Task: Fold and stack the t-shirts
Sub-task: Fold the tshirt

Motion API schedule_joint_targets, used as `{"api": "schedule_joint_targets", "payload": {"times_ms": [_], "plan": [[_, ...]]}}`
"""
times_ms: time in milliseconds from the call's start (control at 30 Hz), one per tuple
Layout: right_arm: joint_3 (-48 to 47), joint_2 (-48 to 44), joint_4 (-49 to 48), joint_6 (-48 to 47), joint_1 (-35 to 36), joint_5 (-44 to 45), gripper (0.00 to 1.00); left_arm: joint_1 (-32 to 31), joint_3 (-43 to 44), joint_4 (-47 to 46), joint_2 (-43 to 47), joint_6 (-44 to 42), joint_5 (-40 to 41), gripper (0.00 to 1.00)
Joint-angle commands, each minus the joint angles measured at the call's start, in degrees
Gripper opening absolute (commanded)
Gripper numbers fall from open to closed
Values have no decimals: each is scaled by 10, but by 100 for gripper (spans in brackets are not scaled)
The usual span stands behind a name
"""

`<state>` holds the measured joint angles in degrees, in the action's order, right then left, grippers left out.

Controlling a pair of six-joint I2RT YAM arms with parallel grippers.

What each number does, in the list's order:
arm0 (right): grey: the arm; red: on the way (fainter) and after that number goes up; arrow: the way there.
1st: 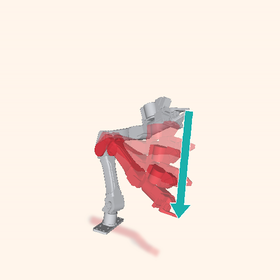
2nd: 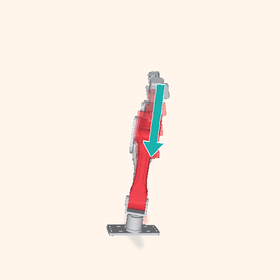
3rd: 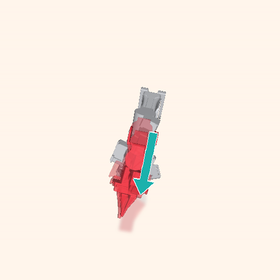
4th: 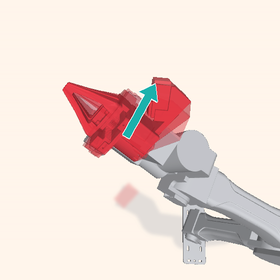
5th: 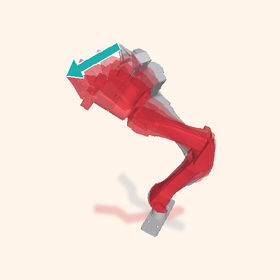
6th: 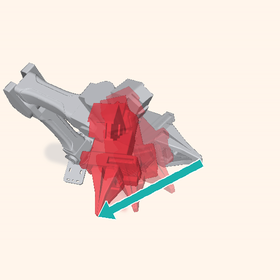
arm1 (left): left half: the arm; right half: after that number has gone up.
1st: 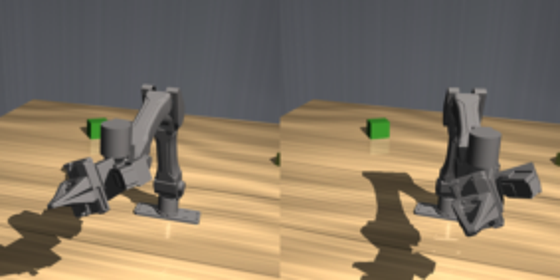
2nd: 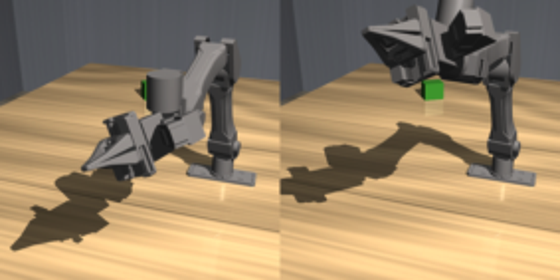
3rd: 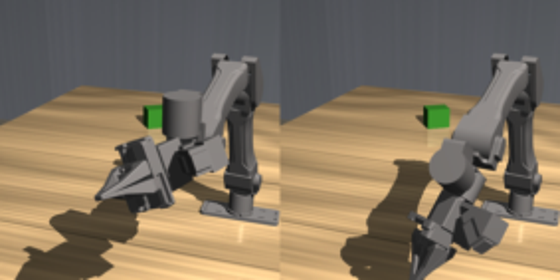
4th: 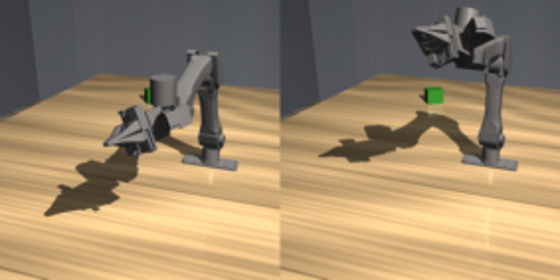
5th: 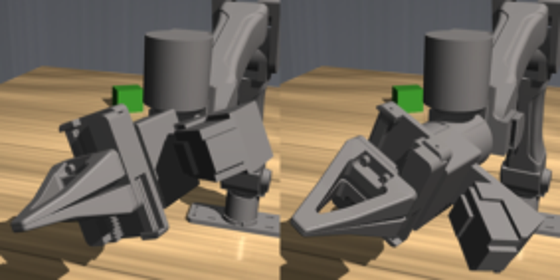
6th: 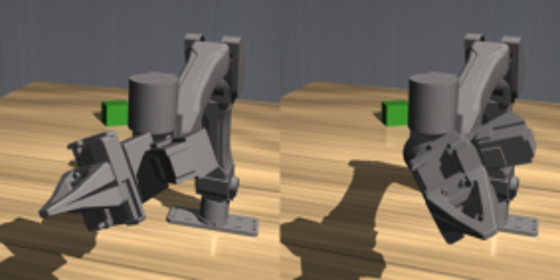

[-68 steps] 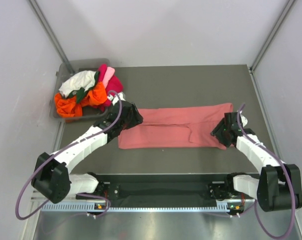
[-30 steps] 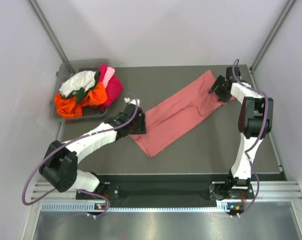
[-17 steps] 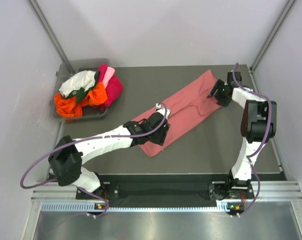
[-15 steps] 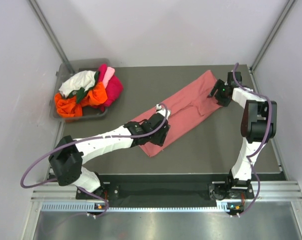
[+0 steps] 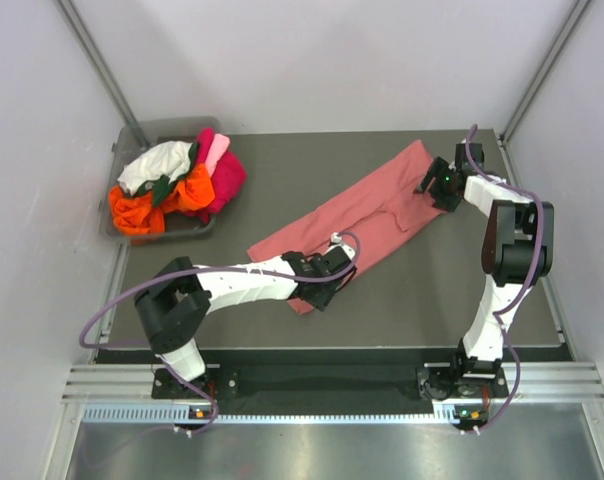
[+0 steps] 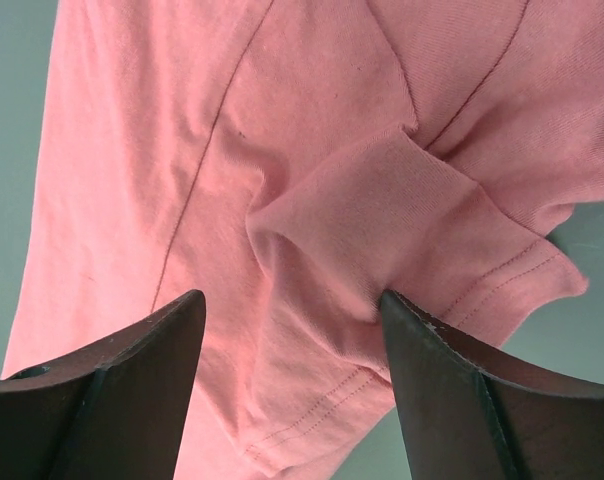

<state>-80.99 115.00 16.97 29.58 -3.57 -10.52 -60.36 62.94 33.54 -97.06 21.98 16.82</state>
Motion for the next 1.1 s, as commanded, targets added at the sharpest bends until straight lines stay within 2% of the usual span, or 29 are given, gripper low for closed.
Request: {"api": "schedule_joint_targets", "payload": {"times_ms": [0, 100, 267, 433, 533, 633, 700, 900, 1067], "plan": [[4, -21, -29, -3, -5, -6, 71, -1, 27, 15, -7, -8, 9, 47], [5, -23, -29, -3, -5, -6, 71, -1, 27, 14, -16, -8, 9, 47], [4, -19, -25, -5, -5, -5, 71, -1, 26, 12, -31, -7, 3, 53], [3, -14, -26, -4, -5, -4, 72, -1, 17, 14, -41, -3, 2, 52], [1, -10, -26, -3, -5, -3, 71, -1, 17, 15, -56, 2, -3, 39], [-1, -6, -25, -2, -5, -2, 72, -1, 17, 13, -67, 5, -20, 12], [-3, 1, -25, -2, -5, -1, 72, -1, 16, 11, -70, 8, -32, 0], [-16, 26, -25, 3, -4, -1, 72, -12, 16, -22, -65, 17, -96, 0], [-49, 59, -15, 1, -4, 2, 72, -56, 57, -82, -100, 45, -146, 0]]}}
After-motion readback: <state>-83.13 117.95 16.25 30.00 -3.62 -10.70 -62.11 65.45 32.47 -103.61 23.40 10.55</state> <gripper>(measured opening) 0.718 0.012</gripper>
